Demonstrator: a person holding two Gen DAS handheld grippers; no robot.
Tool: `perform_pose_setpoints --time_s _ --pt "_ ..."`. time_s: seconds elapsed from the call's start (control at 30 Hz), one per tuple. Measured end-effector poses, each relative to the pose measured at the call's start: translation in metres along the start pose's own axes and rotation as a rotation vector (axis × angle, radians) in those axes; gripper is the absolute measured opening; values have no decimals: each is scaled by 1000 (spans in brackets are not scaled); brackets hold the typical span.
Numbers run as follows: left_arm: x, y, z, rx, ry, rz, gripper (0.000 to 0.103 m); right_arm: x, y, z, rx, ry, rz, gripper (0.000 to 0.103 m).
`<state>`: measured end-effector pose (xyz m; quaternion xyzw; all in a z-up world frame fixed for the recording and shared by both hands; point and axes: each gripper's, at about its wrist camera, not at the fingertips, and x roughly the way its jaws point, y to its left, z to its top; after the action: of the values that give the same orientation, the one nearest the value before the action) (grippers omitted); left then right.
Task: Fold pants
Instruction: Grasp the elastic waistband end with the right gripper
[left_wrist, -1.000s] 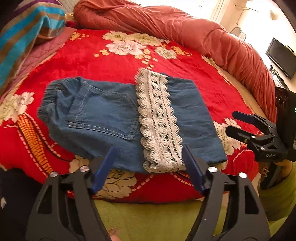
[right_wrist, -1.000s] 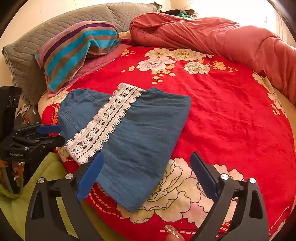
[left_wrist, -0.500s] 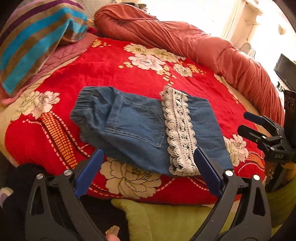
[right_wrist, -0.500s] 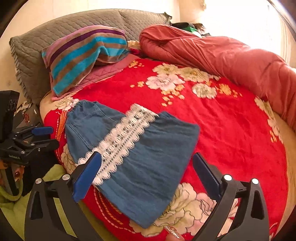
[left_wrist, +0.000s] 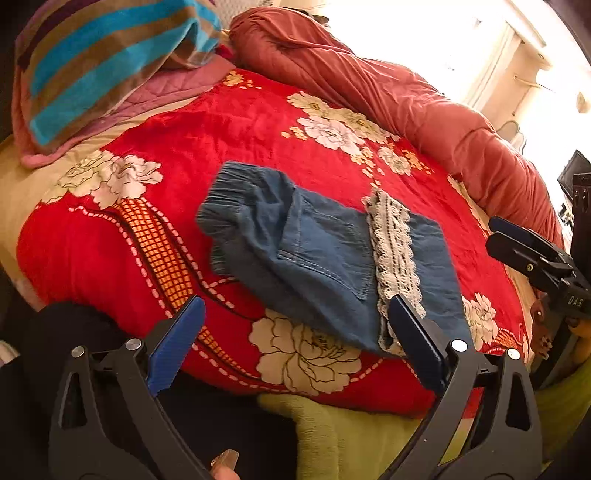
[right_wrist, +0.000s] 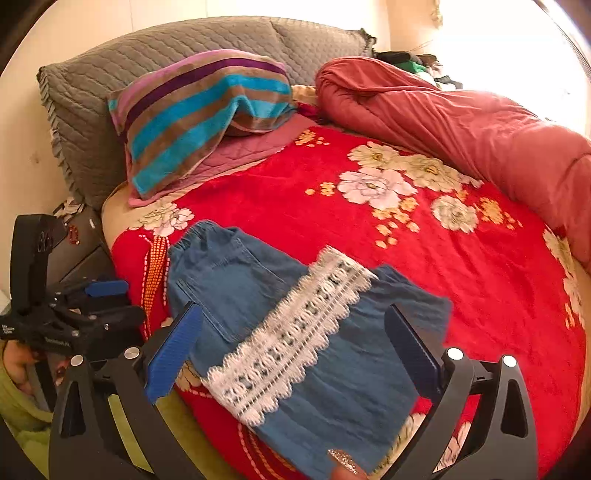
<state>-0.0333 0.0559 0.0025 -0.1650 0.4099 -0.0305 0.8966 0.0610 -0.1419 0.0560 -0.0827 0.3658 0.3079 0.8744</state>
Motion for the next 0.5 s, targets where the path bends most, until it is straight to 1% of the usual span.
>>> perform_pose_setpoints --time_s 0.2,0.5 --pt "3 17 2 -37 1 18 93 23 14 20 -57 20 12 98" --pt "22 39 4 -76 34 34 93 78 39 51 -147 88 70 98"
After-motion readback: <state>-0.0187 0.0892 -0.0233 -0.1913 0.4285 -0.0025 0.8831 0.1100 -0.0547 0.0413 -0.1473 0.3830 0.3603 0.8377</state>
